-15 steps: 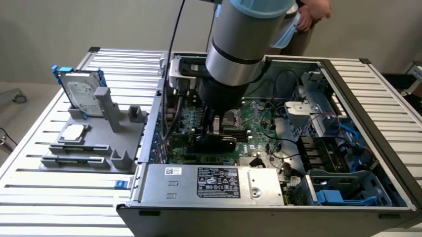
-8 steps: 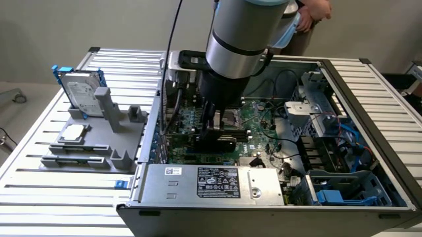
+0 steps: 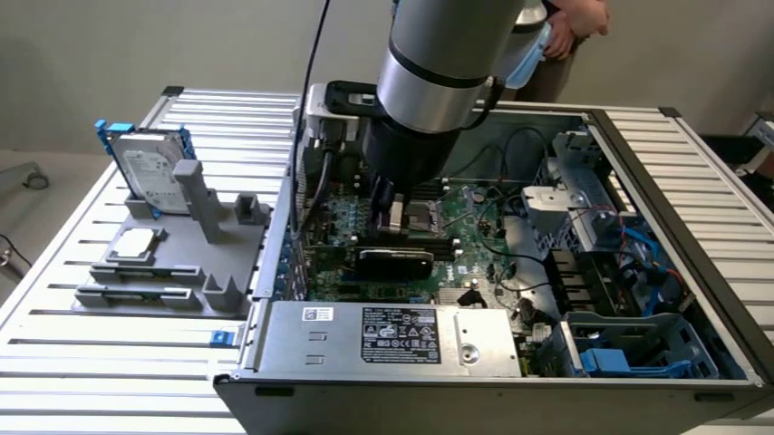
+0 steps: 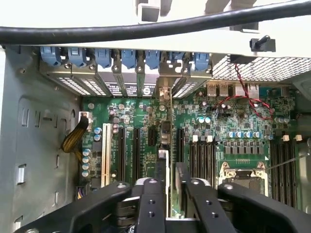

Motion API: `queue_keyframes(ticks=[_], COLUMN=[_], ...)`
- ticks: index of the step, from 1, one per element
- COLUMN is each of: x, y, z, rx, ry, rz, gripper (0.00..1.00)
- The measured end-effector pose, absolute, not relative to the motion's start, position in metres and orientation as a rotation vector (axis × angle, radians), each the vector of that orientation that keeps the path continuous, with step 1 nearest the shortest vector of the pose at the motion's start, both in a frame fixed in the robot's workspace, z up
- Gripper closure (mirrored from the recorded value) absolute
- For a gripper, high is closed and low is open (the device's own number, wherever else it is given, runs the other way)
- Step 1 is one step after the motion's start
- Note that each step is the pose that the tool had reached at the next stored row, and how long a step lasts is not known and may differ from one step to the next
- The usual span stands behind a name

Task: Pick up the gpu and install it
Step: 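Insert the gpu into the slot, then press down on the gpu until it lock into place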

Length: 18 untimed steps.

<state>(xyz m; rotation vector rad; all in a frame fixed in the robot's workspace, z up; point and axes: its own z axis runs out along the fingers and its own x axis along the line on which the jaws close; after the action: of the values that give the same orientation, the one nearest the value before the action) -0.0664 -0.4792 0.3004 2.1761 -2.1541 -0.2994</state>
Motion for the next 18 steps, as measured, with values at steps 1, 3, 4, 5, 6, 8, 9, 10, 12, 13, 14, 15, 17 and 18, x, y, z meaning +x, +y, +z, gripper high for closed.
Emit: queue_keyframes(ticks=[1, 3, 4, 5, 6, 8, 9, 10, 12, 13, 14, 15, 17, 18], x=[-0.0671, -0.0675, -0.0675, -0.0675, -0.0675, -0.0675, -0.0675, -0.0675, -0.0675, -0.0675, -0.0675, -0.0675, -0.0675, -0.0675], y=[-0.4791, -0.4791, -0.4791, -0.4791, -0.4791, -0.4791, -0.4791, -0.4791, -0.4791, -0.4791, -0.4791, -0.4791, -0.4791, -0.4791], z=[0.3004, 0.3005, 0.3005, 0.3005, 0.3005, 0.3005, 0.3005, 0.3005, 0.3005, 0.3005, 0.3005, 0.3005, 0.3005, 0.3005], rx=[2.176, 2.176, 2.176, 2.176, 2.176, 2.176, 2.176, 2.176, 2.176, 2.176, 2.176, 2.176, 2.176, 2.176], ry=[-2.154, -2.154, -2.154, -2.154, -2.154, -2.154, -2.154, -2.154, -2.154, -2.154, -2.154, -2.154, -2.154, -2.154], rz=[-0.299, -0.299, -0.299, -0.299, -0.299, -0.299, -0.299, -0.299, -0.299, -0.299, -0.299, -0.299, -0.299, -0.299], gripper=[0.80, 0.89, 0.89, 0.89, 0.89, 0.89, 0.89, 0.89, 0.89, 0.89, 0.89, 0.89, 0.89, 0.89])
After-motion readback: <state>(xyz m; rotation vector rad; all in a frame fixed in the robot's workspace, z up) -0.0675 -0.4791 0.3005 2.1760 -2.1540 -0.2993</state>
